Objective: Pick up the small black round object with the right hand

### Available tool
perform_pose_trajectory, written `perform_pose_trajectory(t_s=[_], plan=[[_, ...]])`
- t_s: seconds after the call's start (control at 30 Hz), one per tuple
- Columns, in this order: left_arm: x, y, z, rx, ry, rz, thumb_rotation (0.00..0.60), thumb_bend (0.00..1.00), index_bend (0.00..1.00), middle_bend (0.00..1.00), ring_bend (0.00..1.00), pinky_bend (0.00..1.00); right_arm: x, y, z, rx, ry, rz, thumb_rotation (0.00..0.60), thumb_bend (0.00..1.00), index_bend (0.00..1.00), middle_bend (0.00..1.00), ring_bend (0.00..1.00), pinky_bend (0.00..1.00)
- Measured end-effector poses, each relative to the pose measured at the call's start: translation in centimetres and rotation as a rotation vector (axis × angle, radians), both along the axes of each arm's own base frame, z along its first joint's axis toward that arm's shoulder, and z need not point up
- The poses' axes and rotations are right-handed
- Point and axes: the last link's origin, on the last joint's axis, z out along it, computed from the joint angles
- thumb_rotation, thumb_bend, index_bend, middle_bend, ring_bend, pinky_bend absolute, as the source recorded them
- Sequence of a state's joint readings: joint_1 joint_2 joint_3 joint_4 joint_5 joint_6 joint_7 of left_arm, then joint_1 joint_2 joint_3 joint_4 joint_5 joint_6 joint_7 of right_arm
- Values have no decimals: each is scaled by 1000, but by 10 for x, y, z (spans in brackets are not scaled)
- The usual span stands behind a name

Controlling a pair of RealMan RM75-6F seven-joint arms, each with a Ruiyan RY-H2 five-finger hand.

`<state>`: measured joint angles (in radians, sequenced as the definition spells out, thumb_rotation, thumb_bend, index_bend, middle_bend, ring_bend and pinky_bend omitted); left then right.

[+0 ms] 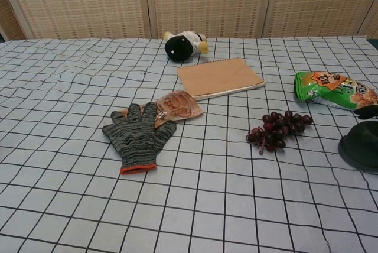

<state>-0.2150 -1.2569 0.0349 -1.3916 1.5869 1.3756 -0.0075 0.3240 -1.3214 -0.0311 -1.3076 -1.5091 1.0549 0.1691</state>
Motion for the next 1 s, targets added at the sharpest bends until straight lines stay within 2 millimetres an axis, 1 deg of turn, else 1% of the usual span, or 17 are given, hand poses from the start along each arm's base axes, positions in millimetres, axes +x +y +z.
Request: perform_pose_trajectory(t_s=[0.27,0.4,0.47,0.6,0.8,1.0], plan=[[0,0,-2,-9,6,1,600,389,275,310,314,515,1,-3,-6,17,0,-15,600,92,62,65,0,116],[0,0,-4,-17,12,-2,600,389,275,310,313,515,1,-4,-8,15,-3,-19,600,93,71,76,0,205],[0,0,-4,-20,12,-2,600,389,275,310,314,515,0,-5,-8,13,-4,-22,600,92,75,81,0,234],[0,-1,-4,-20,11,-4,600,389,275,311,314,514,0,-5,-9,11,-3,-24,600,92,93,122,0,298],[0,0,-4,-17,14,-6,600,390,276,310,314,515,-3,-9,-11,6,4,-43,600,92,106,126,5,301],[1,-1,-5,-22,14,-8,600,389,276,310,314,514,-3,-12,-14,10,-6,-56,600,91,142,165,35,318]])
